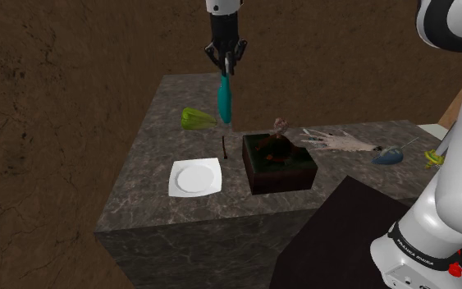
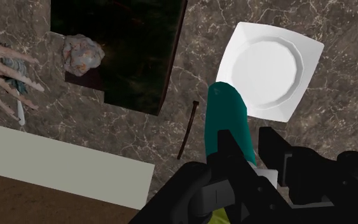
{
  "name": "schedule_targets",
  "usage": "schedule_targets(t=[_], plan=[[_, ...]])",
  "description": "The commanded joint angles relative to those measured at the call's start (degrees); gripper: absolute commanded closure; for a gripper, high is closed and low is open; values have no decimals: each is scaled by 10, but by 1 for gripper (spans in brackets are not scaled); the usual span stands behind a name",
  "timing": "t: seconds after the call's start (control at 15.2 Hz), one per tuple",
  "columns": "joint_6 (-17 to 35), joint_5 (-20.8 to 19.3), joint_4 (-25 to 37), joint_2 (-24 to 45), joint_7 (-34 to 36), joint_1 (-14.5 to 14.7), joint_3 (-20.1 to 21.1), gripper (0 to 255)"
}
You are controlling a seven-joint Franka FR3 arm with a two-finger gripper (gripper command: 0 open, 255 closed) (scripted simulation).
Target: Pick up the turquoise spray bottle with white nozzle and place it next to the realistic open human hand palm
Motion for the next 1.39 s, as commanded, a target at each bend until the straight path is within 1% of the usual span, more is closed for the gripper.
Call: schedule_targets(t=[0.0,0.07,0.4,0.73,1.06,1.32], plan=[[-18,-1,22,4,-2,1,0,255],[-24,-2,30,6,-3,2,0,255],[-2,13,-15,-26,-66,-45,-22,255],[12,23,-36,-42,-131,-88,-46,255],[20,31,-35,-41,-195,-129,-71,255],[21,36,-18,-28,-245,-160,-90,255]])
